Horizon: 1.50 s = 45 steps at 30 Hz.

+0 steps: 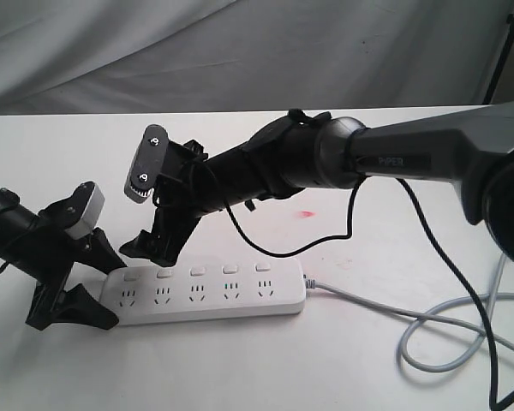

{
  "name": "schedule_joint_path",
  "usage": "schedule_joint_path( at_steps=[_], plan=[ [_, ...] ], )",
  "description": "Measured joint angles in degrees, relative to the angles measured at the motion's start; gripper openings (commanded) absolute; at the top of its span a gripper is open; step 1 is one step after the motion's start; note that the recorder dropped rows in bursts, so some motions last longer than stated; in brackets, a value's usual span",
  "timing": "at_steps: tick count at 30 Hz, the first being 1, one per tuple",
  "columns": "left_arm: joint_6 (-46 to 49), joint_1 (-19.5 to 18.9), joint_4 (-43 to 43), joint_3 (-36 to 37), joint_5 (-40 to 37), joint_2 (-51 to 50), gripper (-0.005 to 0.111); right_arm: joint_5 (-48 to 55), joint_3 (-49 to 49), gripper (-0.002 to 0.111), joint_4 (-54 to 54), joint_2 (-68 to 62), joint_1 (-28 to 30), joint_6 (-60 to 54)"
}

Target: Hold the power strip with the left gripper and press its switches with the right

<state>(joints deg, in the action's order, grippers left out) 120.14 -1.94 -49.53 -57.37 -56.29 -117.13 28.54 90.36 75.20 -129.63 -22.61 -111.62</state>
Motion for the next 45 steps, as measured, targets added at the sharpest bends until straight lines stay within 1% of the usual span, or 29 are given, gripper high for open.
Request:
schedule_joint_path(
  at_steps=[7,14,32,45],
  plan=[
    [0.00,0.00,0.00,0.00,0.00,0.00,0.003,0.10,0.00,0.105,-0.59,0.00,-0.23,0.65],
    [0.00,0.00,0.00,0.00,0.00,0.00,0.003,0.35,0.00,0.105,-0.59,-1.03,-1.99,0.65],
    [0.00,0.00,0.00,0.00,0.00,0.00,0.003,-3.47,0.13,0.105,-0.87,-2.56,-1.99,0.65],
    [0.00,0.00,0.00,0.00,0.00,0.00,0.003,-3.70,0.46,0.105,-4.04,-2.74,-1.99,1.27]
  ],
)
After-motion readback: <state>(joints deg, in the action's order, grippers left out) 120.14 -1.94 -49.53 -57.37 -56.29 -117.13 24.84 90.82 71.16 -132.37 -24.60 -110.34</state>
